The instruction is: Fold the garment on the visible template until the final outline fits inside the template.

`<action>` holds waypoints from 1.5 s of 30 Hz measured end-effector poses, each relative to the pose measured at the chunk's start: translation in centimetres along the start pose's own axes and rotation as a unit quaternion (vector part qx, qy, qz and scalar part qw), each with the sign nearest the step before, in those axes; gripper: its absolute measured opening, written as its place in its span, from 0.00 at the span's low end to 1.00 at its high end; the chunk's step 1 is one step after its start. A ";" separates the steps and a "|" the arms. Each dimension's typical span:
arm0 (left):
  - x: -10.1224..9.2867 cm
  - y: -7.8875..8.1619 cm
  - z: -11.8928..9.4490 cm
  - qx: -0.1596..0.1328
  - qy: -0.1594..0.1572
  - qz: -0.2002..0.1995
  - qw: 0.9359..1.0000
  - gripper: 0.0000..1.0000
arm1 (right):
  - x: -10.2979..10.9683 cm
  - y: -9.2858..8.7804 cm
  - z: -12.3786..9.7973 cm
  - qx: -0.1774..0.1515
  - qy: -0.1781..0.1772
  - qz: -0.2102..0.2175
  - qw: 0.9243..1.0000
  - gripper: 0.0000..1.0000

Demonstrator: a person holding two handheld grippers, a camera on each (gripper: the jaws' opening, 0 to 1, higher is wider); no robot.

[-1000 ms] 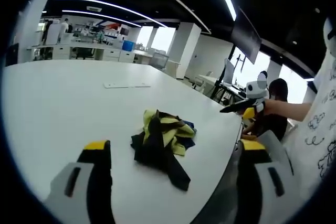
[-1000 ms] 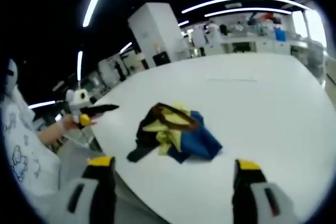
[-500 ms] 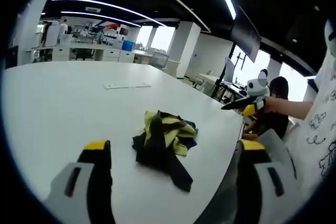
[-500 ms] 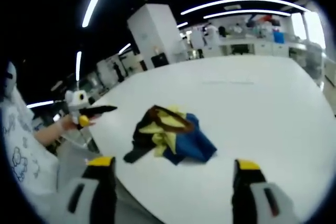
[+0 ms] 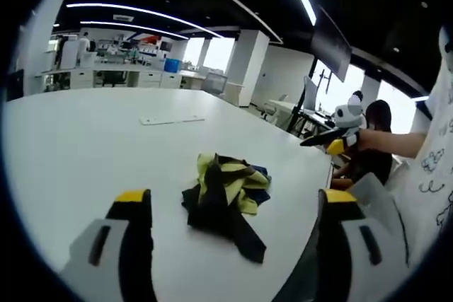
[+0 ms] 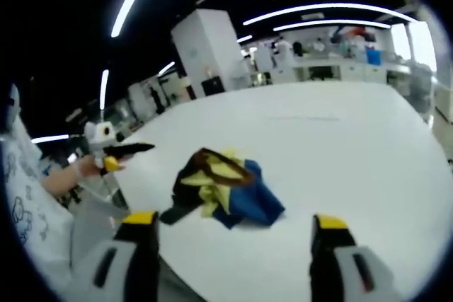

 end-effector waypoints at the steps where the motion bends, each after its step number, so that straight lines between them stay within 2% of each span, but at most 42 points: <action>1: 0.1 -0.1 0.1 0.001 -0.002 -0.001 1.000 0.93 | -0.2 0.1 0.1 -0.001 -0.001 0.001 1.000 0.87; 4: 0.4 -0.2 0.7 0.002 -0.006 -0.005 1.000 0.90 | -0.6 0.2 0.5 -0.003 0.001 0.001 1.000 0.81; 8: 0.7 -0.4 1.9 0.005 -0.005 0.002 1.000 0.84 | -1.1 0.1 1.7 -0.003 -0.004 0.003 1.000 0.79; 10: 0.9 -0.4 2.5 0.006 -0.004 0.009 1.000 0.82 | -1.3 0.1 2.6 -0.006 0.002 0.018 1.000 0.77; 11: 0.1 -0.4 3.2 0.016 -0.009 0.015 1.000 0.81 | -1.5 0.1 3.0 -0.006 0.006 0.026 1.000 0.75; 15: 0.2 -0.6 4.7 0.030 -0.017 0.022 0.999 0.76 | -1.9 0.3 4.8 0.004 0.011 0.025 1.000 0.70; 17: 0.0 -0.6 5.5 0.034 -0.018 0.023 0.999 0.72 | -1.8 0.4 5.4 0.007 0.011 0.021 1.000 0.69; 21: -0.5 -0.6 6.7 0.041 -0.024 0.030 0.998 0.59 | -2.1 0.6 6.8 0.015 0.018 0.017 1.000 0.59; 25: -0.9 -0.8 7.8 0.040 -0.026 0.010 0.999 0.50 | -2.4 0.5 8.1 0.026 0.024 0.018 0.999 0.50; 30: -0.8 -1.3 8.4 0.046 -0.026 -0.003 0.999 0.43 | -2.7 0.7 9.3 0.030 0.029 0.024 0.999 0.40; 34: -0.4 -1.4 8.6 0.048 -0.017 -0.014 0.999 0.34 | -3.2 0.5 10.9 0.047 0.028 0.025 0.998 0.33; 37: -0.2 -1.7 8.9 0.053 -0.017 -0.028 0.998 0.31 | -3.7 0.1 12.1 0.064 0.019 0.024 0.997 0.32; 45: 0.0 -2.5 9.7 0.068 -0.020 -0.027 0.997 0.26 | -4.6 -0.4 13.6 0.083 0.009 0.032 0.996 0.22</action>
Point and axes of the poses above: the point that each gripper's makers call its tool centre point, and the gripper's own axes: z roughly forward along the fingers, x roughly to its left, y roughly out of its top, the point moved 10 cm from there along -z, roughly backward along the fingers, and after that the axes turned 14 degrees about z, right-handed, at the moved point
